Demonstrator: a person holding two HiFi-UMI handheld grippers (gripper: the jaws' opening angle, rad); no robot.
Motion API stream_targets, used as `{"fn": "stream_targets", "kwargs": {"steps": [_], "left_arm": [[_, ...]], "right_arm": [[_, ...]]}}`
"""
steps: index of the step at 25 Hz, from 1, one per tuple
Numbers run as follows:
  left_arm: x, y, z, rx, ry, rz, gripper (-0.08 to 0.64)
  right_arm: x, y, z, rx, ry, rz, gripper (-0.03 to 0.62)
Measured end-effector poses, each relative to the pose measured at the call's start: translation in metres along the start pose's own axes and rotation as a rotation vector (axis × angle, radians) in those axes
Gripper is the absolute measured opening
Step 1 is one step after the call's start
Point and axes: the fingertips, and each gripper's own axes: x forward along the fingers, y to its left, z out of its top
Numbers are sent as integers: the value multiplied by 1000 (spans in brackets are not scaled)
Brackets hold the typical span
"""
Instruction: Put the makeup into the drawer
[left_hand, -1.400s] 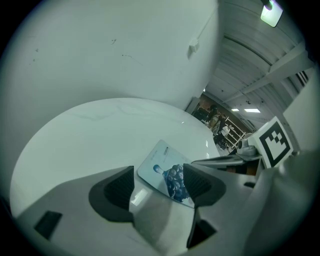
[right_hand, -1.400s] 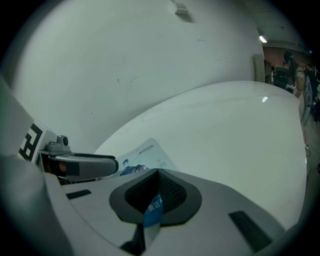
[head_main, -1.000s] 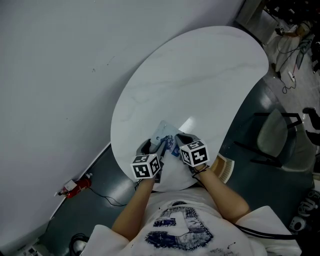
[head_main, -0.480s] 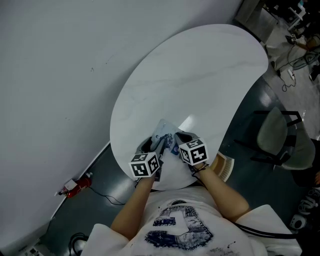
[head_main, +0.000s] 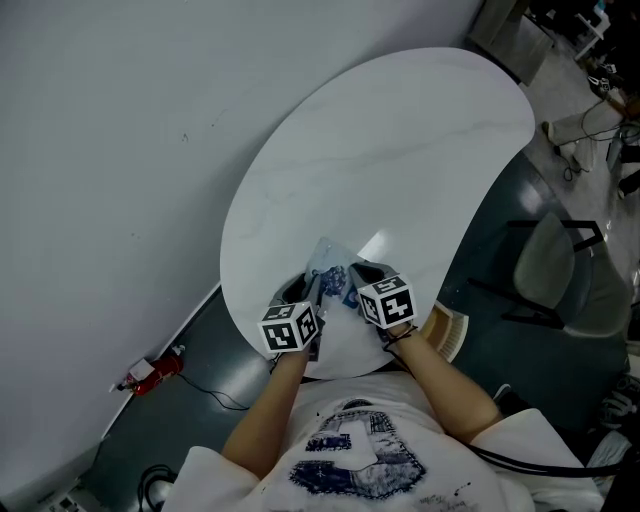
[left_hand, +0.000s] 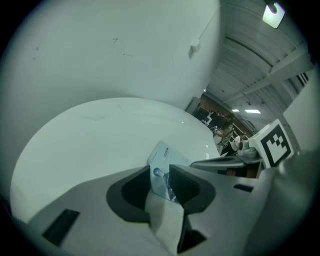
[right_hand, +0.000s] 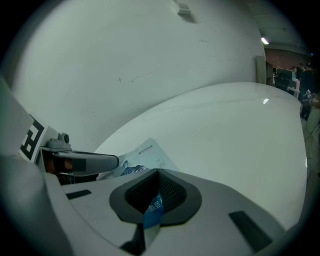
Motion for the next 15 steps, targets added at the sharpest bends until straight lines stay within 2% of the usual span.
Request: {"fn": "stream_targets", "kwargs": {"steps": [15], "left_arm": [[-2, 4, -6, 31, 18, 54, 80]], "right_arm": [[-4, 0, -5, 12, -8, -15, 20]]}}
